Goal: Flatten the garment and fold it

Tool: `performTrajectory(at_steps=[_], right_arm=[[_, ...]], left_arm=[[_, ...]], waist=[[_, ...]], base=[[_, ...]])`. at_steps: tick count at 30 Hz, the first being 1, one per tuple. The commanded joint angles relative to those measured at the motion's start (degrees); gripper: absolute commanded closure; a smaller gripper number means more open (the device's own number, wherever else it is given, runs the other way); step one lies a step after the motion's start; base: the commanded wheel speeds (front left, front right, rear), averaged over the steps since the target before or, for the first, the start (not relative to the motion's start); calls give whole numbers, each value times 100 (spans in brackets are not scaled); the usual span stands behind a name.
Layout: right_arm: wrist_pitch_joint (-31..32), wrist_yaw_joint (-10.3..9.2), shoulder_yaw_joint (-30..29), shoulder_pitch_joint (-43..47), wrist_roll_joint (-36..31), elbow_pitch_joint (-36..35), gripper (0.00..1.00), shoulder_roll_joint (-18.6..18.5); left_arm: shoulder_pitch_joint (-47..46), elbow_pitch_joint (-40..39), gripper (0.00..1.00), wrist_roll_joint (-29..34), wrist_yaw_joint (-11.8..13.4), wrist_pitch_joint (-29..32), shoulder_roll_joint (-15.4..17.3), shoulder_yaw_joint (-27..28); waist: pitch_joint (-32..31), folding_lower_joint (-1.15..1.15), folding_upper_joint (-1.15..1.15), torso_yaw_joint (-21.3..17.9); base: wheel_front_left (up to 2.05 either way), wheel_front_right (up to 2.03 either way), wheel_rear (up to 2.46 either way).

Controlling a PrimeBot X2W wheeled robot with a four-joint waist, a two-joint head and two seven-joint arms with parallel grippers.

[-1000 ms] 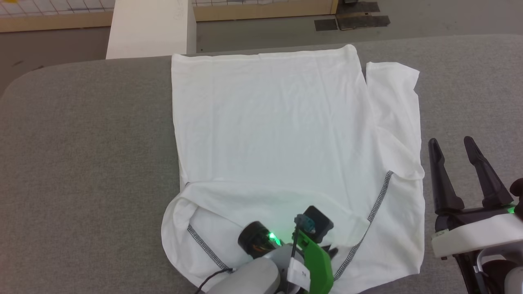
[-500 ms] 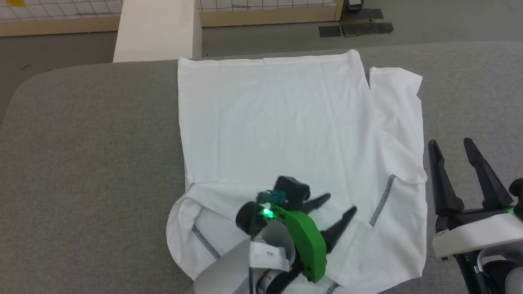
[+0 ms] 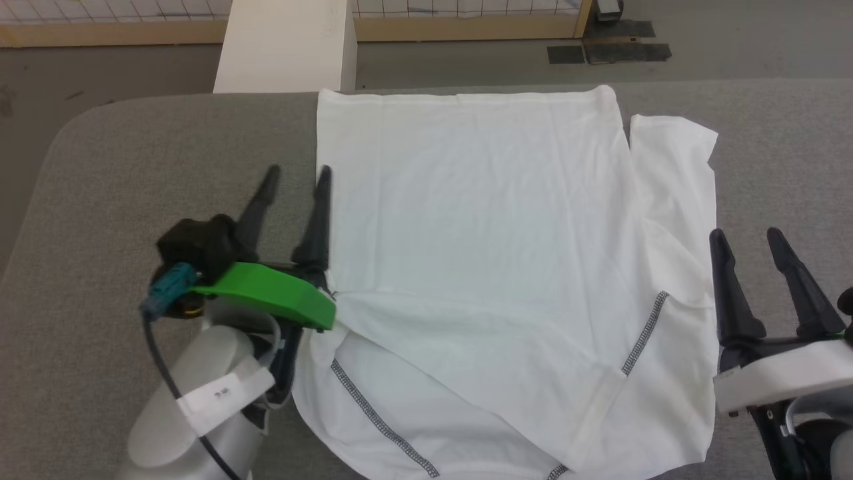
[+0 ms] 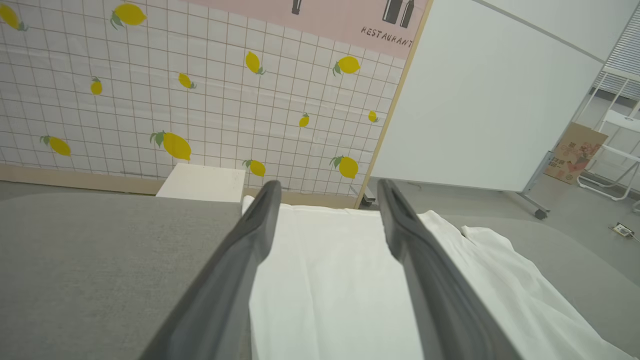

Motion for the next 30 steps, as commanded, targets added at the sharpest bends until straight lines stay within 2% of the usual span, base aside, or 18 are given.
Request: performTrajectory(at_steps=[1, 6, 14, 18, 23, 25, 30], right_arm=[[6, -9, -44, -216, -53, 75, 0, 4], [23, -9, -273, -926, 27, 654, 0, -96], [816, -9, -878, -2615, 259, 2358, 0, -535], [1385, -9, -1230, -3542, 164, 3156, 0, -762], [1983, -9, -1851, -4504, -190, 3892, 0, -957], [2222, -9, -2064, -4783, -377, 4089, 0, -990], [2803, -9, -2184, -5264, -786, 4317, 0, -1030]], left_arm=[[144, -137, 0, 237, 25, -40, 34, 219], [583, -579, 0, 938, -36, -42, -103, 1227], [843, -942, 0, 1517, -517, -43, -603, 2076], [779, -1061, 0, 1728, -770, -43, -832, 2295], [586, -1175, 0, 1864, -966, -43, -1079, 2538], [518, -1234, 0, 1923, -1025, -43, -1139, 2597], [430, -1348, 0, 2029, -1126, -43, -1233, 2729]], waist=[[145, 0, 0, 26], [524, 0, 0, -2], [1291, 0, 0, 153], [1694, 0, 0, 290], [2136, 0, 0, 498], [2283, 0, 0, 573], [2544, 0, 0, 681]], base=[[0, 0, 0], [0, 0, 0], [0, 0, 0], [0, 0, 0], [0, 0, 0], [0, 0, 0], [0, 0, 0]])
